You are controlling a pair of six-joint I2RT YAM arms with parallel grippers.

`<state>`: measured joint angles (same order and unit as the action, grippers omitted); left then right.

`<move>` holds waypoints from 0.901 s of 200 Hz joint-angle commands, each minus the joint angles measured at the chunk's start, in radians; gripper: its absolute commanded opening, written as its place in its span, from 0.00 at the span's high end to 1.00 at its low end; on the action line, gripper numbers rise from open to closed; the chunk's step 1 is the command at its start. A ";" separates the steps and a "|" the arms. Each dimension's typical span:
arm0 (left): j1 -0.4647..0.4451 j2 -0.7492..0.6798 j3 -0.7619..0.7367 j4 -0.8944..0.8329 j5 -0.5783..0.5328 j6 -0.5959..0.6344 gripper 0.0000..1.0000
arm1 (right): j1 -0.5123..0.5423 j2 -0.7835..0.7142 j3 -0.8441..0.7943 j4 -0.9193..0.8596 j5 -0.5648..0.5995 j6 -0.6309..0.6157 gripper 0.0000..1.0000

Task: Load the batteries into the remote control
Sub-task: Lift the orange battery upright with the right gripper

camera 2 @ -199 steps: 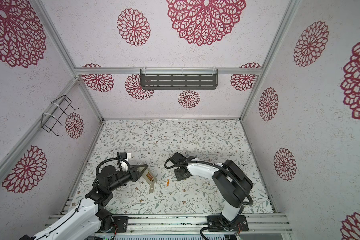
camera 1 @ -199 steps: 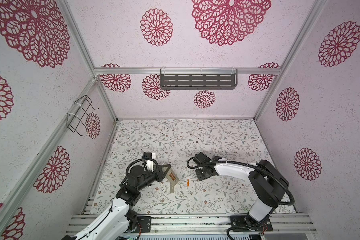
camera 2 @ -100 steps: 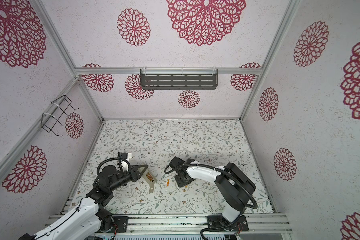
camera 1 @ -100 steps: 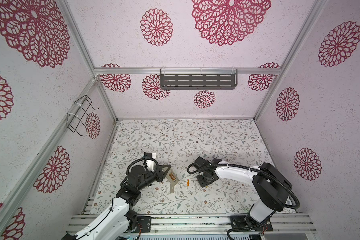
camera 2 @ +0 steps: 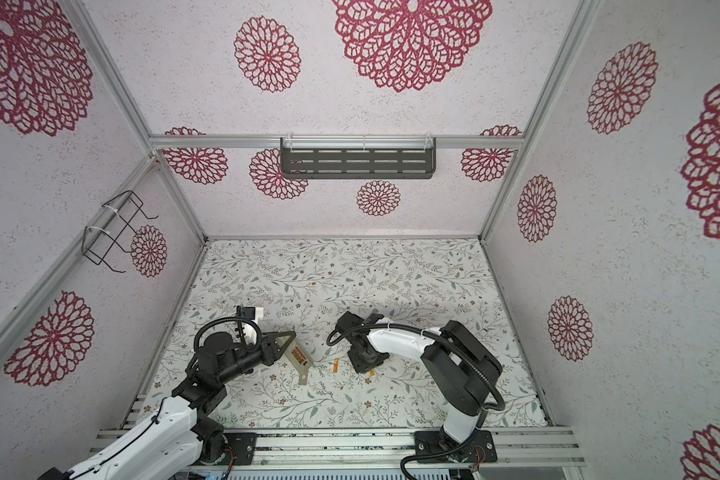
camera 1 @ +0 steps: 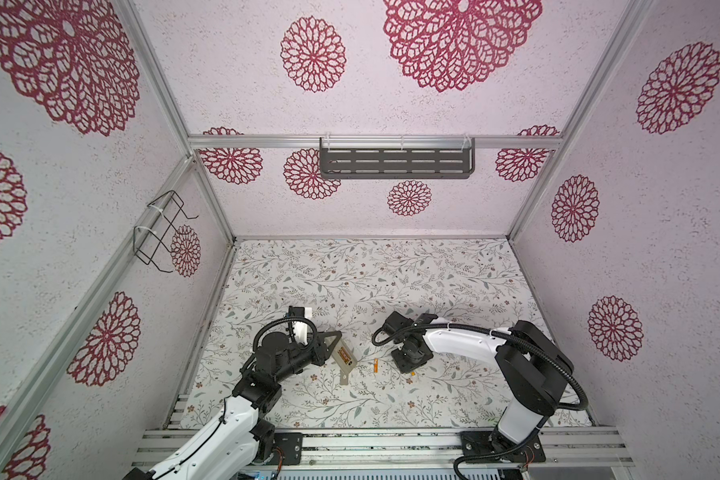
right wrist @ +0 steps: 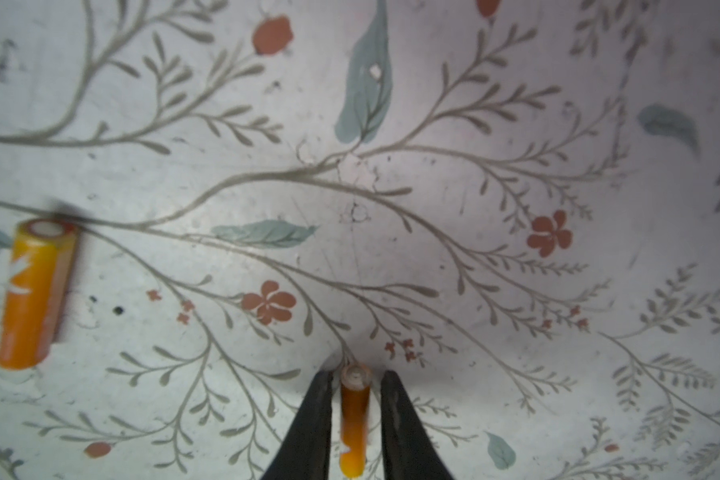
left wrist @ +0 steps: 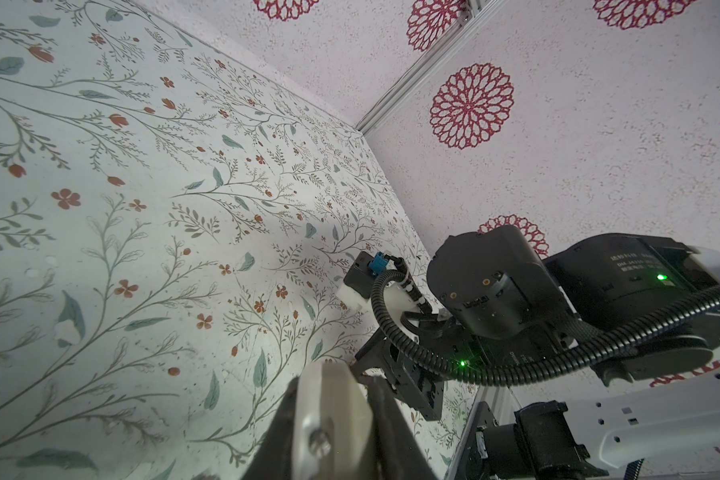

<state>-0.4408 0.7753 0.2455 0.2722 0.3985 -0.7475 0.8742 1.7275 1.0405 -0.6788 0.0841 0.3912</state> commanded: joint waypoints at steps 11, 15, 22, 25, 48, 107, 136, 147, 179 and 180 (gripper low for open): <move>-0.008 -0.018 -0.009 0.033 0.004 0.023 1.00 | 0.002 0.024 0.022 -0.045 0.018 -0.024 0.82; -0.007 -0.019 -0.010 0.032 0.003 0.024 1.00 | 0.001 0.027 0.023 -0.049 0.019 -0.025 0.82; -0.008 -0.018 -0.009 0.030 0.001 0.025 1.00 | 0.001 0.029 0.024 -0.051 0.021 -0.028 0.84; -0.008 -0.018 -0.010 0.030 0.000 0.026 1.00 | 0.001 0.029 0.024 -0.053 0.021 -0.028 0.85; -0.007 -0.011 -0.006 0.031 0.003 0.026 1.00 | 0.001 0.035 0.021 -0.054 0.019 -0.036 0.88; -0.009 -0.009 -0.003 0.020 -0.004 0.019 1.00 | 0.001 -0.010 0.018 -0.035 -0.015 -0.056 1.00; -0.013 -0.005 0.006 0.003 -0.018 0.013 1.00 | 0.011 -0.090 0.043 -0.030 -0.015 -0.049 1.00; -0.013 0.002 0.013 -0.009 -0.027 0.012 1.00 | 0.020 -0.117 0.053 -0.025 -0.008 -0.044 1.00; -0.013 0.036 0.039 -0.028 -0.042 0.000 1.00 | 0.060 -0.181 0.075 0.030 -0.004 -0.038 1.00; -0.013 0.038 0.041 -0.028 -0.042 -0.001 1.00 | 0.062 -0.183 0.076 0.032 -0.002 -0.038 1.00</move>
<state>-0.4465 0.7937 0.2485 0.2527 0.3748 -0.7471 0.9009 1.6192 1.0718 -0.6796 0.0734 0.3561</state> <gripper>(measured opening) 0.247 0.119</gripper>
